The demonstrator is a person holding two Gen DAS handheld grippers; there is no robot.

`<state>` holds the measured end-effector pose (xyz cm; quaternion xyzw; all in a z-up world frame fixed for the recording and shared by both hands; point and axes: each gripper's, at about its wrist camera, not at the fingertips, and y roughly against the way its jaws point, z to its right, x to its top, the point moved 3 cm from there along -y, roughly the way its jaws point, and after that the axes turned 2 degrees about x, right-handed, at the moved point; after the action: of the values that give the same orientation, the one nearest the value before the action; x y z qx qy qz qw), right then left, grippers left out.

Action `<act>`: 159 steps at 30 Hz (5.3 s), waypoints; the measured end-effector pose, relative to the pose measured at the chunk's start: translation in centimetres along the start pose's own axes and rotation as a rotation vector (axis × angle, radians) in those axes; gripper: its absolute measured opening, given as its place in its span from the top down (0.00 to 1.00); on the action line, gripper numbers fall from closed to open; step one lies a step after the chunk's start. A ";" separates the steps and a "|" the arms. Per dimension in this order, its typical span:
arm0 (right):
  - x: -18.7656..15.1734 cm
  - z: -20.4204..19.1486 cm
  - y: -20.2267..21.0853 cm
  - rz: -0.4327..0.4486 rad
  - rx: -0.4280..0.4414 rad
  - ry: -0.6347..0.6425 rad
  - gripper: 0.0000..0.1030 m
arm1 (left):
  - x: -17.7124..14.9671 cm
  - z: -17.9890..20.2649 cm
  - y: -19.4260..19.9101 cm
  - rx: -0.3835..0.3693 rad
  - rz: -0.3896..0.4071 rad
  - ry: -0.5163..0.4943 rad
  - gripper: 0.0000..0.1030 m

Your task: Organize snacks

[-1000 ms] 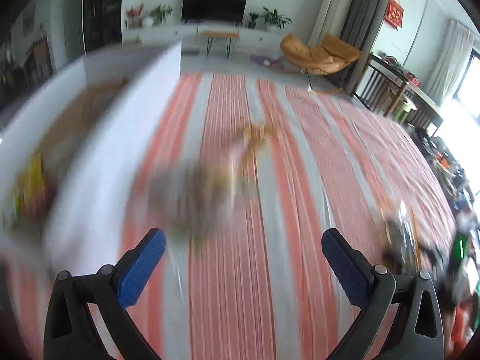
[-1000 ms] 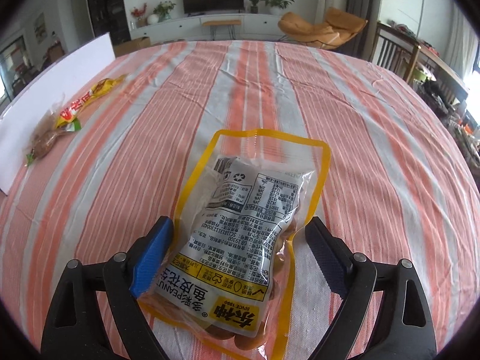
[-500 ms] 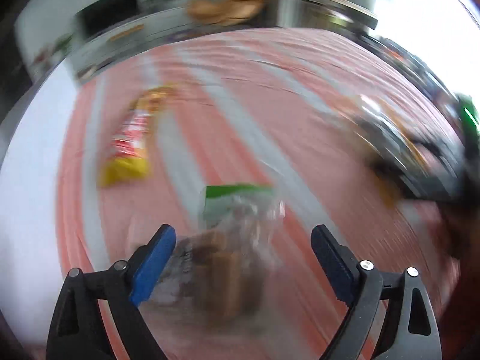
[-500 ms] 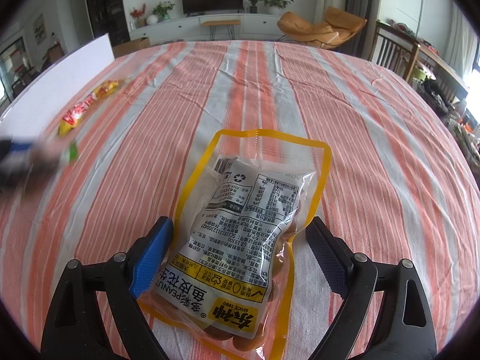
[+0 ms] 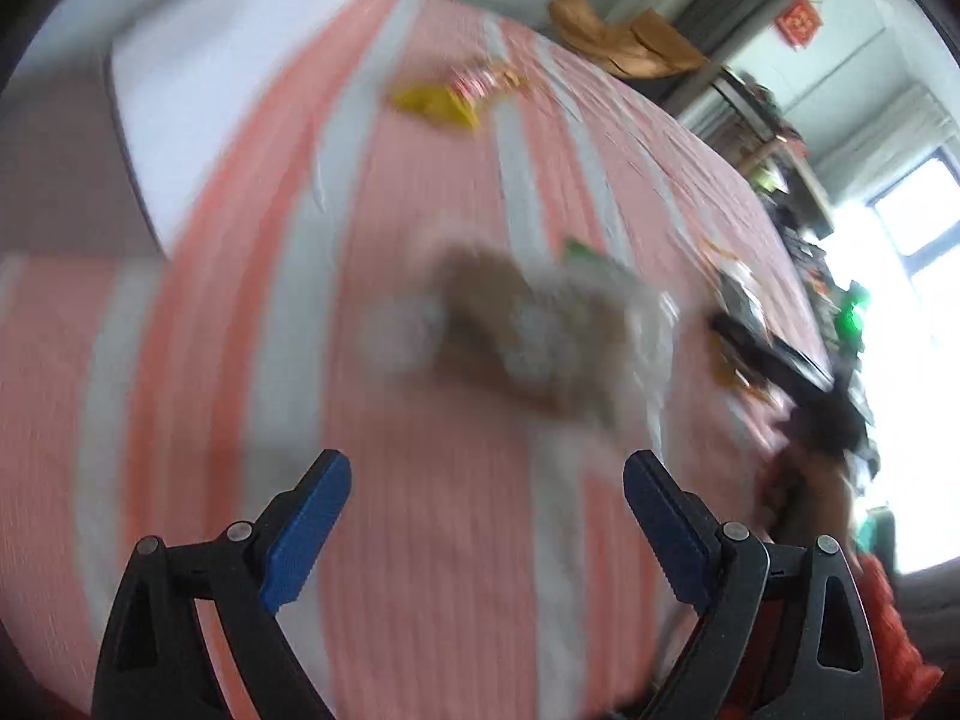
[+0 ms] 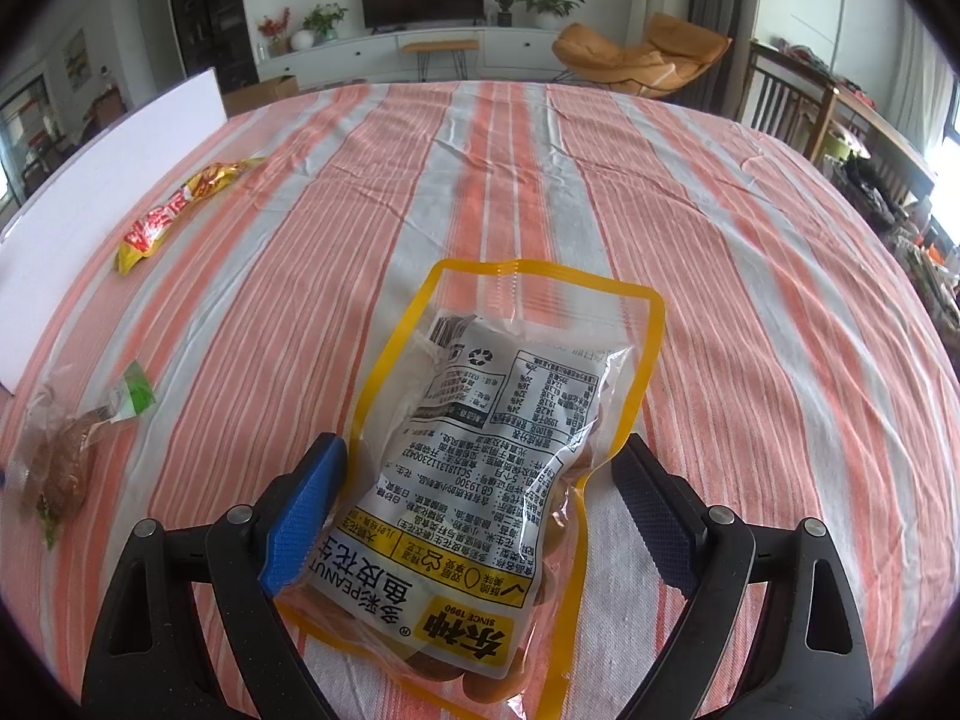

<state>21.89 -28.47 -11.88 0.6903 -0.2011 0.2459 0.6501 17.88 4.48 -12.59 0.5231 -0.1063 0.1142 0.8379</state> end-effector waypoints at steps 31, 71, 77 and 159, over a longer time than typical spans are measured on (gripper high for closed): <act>0.1 0.3 -0.1 0.007 0.009 -0.027 0.10 | 12.0 8.5 -6.2 0.539 -0.075 -0.600 0.04; 0.1 0.3 -0.2 0.006 0.009 -0.032 0.10 | 0.8 2.2 -5.2 0.442 0.260 -0.212 0.00; 0.1 0.0 -0.3 0.003 -0.001 -0.027 0.10 | 0.9 2.2 -5.2 0.441 0.260 -0.213 0.00; 15.0 -27.2 10.6 -0.104 0.797 0.040 0.32 | 12.4 -12.8 17.1 0.239 0.490 0.093 0.61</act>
<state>25.40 -1.47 6.56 0.8927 -0.0423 0.2847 0.3467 25.24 24.23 0.14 0.5710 -0.1767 0.3491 0.7217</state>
